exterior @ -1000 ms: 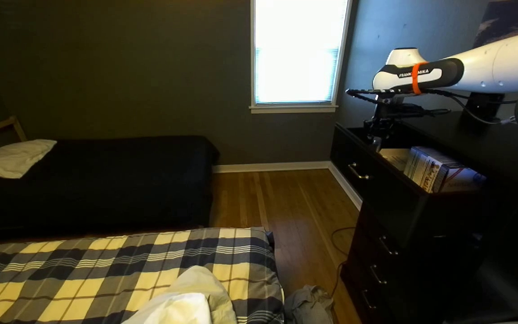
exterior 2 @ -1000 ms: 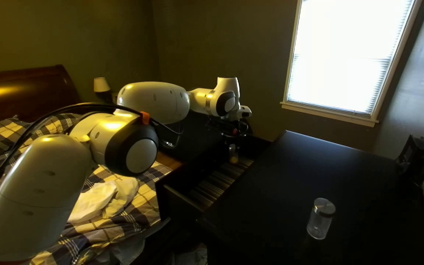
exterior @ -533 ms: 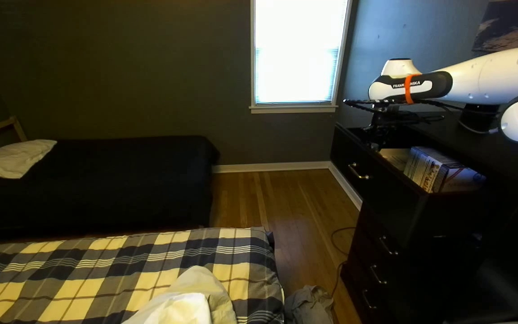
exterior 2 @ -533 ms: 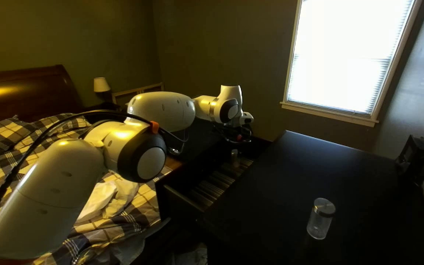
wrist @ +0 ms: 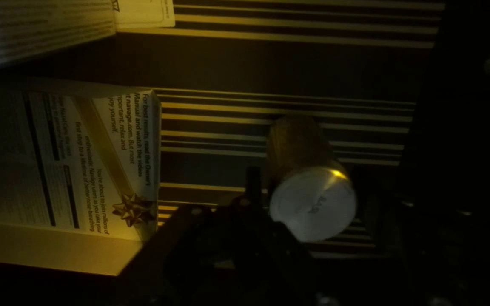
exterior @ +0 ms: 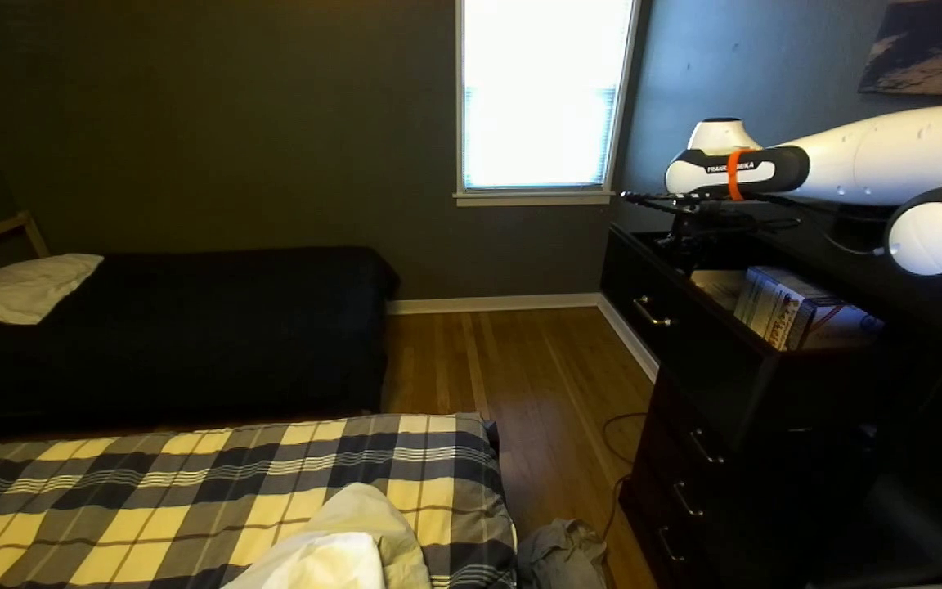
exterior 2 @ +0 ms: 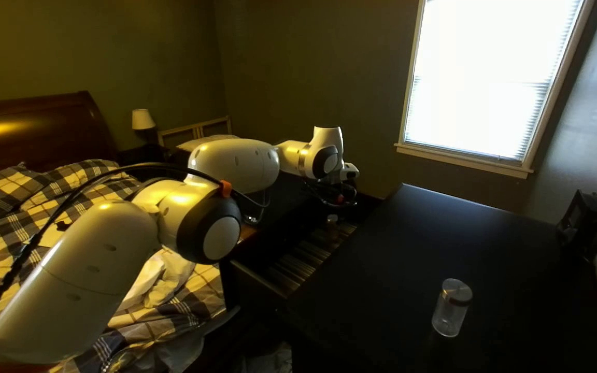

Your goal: Move one bottle to the open drawer

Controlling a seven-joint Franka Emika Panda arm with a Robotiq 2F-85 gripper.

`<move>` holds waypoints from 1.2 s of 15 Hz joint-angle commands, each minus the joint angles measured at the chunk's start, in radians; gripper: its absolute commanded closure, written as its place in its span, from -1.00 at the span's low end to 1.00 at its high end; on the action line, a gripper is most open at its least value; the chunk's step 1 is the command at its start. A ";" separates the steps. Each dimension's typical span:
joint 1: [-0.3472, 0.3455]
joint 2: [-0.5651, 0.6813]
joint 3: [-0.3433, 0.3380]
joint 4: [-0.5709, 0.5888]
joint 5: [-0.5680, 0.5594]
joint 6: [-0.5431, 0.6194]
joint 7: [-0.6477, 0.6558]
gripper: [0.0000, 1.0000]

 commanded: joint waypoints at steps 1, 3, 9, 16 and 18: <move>-0.006 0.025 0.000 0.064 0.002 -0.065 -0.012 -0.68; -0.010 0.010 0.002 0.069 0.012 -0.106 0.001 -0.96; -0.027 -0.085 -0.005 0.063 0.041 -0.398 0.135 -1.00; -0.129 -0.225 -0.008 0.040 0.183 -0.511 0.372 -1.00; -0.157 -0.273 -0.021 0.012 0.207 -0.504 0.445 -1.00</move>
